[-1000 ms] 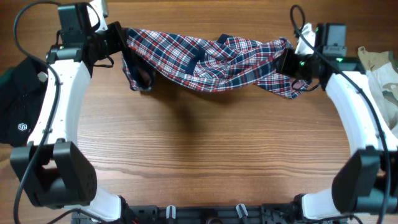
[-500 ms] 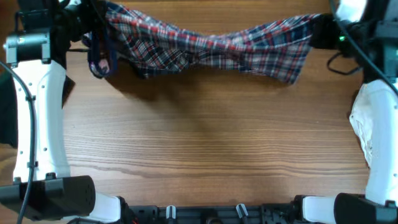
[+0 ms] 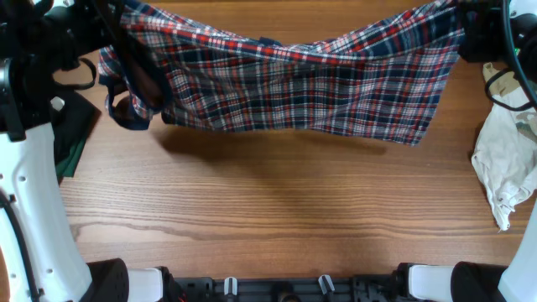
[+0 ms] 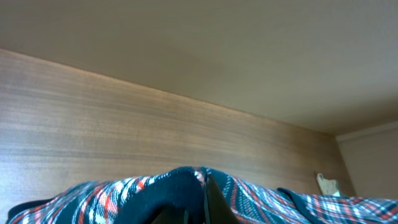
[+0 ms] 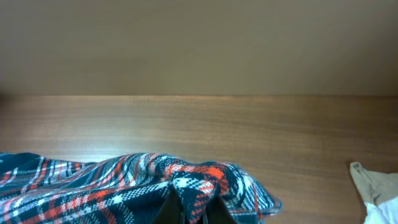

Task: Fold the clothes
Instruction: 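Lift the shirt with both grippers, shake it out, and lower it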

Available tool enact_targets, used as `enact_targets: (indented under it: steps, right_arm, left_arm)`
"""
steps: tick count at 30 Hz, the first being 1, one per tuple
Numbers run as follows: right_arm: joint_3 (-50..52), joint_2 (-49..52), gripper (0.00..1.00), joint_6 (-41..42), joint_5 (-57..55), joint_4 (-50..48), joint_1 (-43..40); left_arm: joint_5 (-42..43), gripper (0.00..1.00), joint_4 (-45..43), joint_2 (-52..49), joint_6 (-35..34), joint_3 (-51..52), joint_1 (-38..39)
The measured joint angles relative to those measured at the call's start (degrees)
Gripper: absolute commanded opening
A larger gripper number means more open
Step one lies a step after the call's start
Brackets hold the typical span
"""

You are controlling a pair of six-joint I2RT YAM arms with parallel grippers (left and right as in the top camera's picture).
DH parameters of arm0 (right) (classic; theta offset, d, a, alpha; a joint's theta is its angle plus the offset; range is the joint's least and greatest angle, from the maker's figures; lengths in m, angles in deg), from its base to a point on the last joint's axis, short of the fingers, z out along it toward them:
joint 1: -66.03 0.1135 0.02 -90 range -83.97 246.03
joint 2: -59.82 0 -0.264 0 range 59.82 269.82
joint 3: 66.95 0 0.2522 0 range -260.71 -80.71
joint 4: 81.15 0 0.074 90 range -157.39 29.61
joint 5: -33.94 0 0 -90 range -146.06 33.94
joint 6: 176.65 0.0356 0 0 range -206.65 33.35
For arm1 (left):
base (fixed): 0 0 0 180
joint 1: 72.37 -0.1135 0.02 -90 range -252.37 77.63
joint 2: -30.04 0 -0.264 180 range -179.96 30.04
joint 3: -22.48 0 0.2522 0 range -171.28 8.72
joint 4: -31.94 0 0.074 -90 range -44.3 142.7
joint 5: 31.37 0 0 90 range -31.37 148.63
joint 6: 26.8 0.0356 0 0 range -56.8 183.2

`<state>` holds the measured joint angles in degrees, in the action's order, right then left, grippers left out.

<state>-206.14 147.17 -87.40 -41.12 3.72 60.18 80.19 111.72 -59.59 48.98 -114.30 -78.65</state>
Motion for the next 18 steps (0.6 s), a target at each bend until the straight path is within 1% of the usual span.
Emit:
enact_targets:
  steps: [3,6,11,18]
  right_arm:
    - [0.0,-0.68,0.04,-0.02,-0.04,1.22,0.0]
    - [-0.15,-3.8,0.04,0.04,-1.77,3.76,0.0]
    - [-5.03,-7.19,0.04,1.33,-7.8,6.51,0.0]
    - [-5.6,-7.72,0.04,4.61,-11.5,12.11,0.02]
  left_arm:
    - [0.0,0.04,2.25,1.33,0.0,0.0,0.0]
    - [-0.31,0.04,4.2,4.37,0.0,0.0,0.0]
    - [-6.56,0.04,4.44,11.45,0.0,-0.39,0.0]
    - [-10.27,0.04,10.86,10.29,0.0,-0.79,0.02]
